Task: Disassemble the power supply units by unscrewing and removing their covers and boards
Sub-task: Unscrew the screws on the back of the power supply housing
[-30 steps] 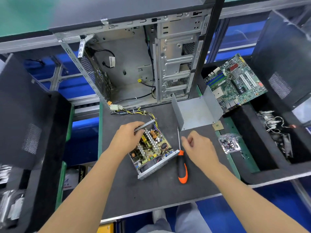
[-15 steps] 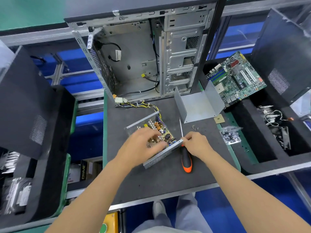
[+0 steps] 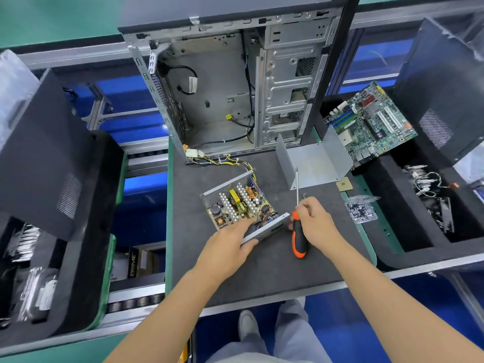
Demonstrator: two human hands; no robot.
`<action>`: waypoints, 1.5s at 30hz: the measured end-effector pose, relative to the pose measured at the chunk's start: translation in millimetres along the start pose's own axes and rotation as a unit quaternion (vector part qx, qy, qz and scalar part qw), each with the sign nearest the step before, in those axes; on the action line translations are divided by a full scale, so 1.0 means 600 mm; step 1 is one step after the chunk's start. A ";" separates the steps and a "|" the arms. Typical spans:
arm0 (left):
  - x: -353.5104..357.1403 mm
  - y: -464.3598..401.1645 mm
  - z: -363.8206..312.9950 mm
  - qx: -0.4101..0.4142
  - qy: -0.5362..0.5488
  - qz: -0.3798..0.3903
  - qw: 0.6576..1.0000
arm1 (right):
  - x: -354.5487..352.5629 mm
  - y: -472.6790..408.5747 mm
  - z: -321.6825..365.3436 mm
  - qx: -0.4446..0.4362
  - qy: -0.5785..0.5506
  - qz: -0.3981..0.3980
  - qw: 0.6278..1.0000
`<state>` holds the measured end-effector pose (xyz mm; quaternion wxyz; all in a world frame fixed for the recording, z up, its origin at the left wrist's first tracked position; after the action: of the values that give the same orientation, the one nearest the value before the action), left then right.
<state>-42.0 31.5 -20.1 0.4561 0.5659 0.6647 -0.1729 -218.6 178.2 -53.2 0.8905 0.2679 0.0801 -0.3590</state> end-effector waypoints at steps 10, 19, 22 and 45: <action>-0.058 -0.010 -0.009 -0.030 0.169 -0.036 0.984 | -0.031 0.020 0.031 -0.015 -0.069 -0.018 0.997; -0.096 -0.033 -0.024 -0.043 0.493 0.007 0.869 | -0.076 0.036 0.096 -0.039 -0.113 0.025 0.993; -0.094 -0.029 -0.012 -0.073 0.561 0.003 0.824 | -0.086 0.047 0.114 -0.053 -0.093 0.081 0.991; -0.101 -0.063 0.002 -0.061 0.569 0.030 0.820 | -0.157 0.083 0.235 -0.217 -0.074 -0.043 0.972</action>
<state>-79.1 -16.7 16.8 0.0357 0.5545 0.7977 0.2343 -260.2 188.7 118.1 0.9147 0.0372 0.1019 -0.3893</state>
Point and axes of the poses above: each hand's wrist, its own y-axis away from the middle knuckle, its own x-axis out of the palm, z = x × y, the point moved 5 cm from there along -y, towards the middle knuckle, and after that the axes turned 9 degrees about z, right-handed, at the moved point
